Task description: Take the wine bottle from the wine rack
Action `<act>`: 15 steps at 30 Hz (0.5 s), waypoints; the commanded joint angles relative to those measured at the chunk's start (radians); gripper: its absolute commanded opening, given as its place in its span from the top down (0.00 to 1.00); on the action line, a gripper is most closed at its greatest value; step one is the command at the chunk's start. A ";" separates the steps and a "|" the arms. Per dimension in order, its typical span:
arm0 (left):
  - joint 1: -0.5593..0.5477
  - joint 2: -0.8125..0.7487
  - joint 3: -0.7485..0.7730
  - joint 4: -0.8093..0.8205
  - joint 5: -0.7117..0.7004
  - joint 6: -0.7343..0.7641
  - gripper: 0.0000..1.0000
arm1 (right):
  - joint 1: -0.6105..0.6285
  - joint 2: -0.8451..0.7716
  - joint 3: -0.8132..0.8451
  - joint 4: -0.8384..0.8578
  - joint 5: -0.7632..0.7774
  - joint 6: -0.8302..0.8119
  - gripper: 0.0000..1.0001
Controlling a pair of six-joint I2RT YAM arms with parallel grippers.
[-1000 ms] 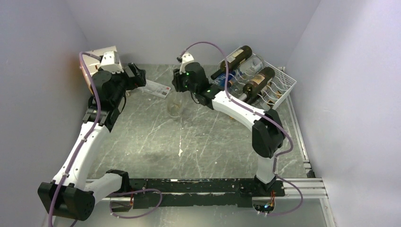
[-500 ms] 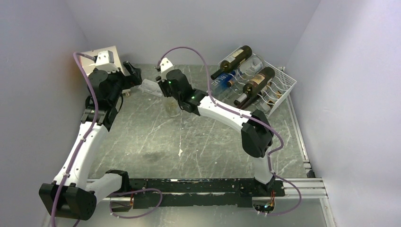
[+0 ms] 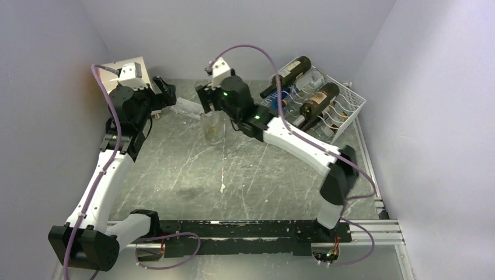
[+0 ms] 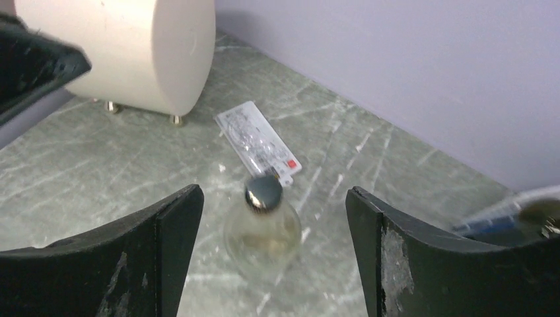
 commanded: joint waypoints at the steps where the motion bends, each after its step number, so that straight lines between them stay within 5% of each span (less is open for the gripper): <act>1: 0.010 0.006 0.020 0.009 0.051 -0.010 0.01 | 0.000 -0.268 -0.206 0.030 0.041 0.005 0.15; 7: 0.010 0.015 0.026 0.017 0.095 -0.015 0.01 | -0.069 -0.520 -0.565 0.056 0.178 0.042 0.10; 15: 0.009 0.032 0.029 0.020 0.136 -0.018 0.01 | -0.519 -0.714 -0.740 -0.112 -0.067 0.386 0.08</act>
